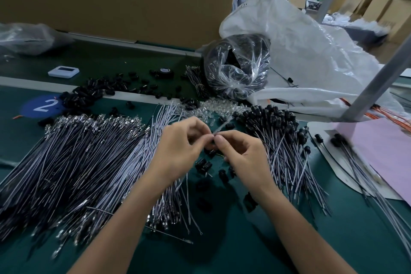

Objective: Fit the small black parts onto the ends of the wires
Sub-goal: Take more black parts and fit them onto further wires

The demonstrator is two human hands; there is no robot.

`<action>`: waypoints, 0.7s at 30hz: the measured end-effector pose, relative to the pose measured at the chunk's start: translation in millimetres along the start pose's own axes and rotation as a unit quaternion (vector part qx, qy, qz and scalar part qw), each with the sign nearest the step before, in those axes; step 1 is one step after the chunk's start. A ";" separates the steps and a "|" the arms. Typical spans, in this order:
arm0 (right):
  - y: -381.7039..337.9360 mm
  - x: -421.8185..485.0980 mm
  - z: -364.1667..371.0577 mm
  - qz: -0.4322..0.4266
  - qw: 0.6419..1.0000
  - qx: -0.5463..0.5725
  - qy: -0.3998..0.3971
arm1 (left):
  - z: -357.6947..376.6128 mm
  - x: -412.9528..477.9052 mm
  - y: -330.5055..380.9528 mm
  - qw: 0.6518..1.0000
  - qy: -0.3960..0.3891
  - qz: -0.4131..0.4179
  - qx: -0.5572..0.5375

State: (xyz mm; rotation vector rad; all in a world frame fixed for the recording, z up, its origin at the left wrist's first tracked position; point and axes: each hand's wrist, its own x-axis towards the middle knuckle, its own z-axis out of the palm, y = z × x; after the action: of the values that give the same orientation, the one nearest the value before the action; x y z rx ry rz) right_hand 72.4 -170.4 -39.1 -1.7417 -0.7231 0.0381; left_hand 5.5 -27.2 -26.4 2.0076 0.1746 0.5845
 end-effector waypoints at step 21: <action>-5.2 3.1 -16.3 0.037 0.986 0.132 0.097 | -114.4 -30.6 -39.6 0.834 0.089 -0.281 0.466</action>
State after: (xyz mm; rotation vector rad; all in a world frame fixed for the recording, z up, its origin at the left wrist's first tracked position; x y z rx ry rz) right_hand 78.9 -182.4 -28.4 -1.4932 -0.4867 0.0143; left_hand -70.4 71.9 -26.4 2.6237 1.3381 0.3012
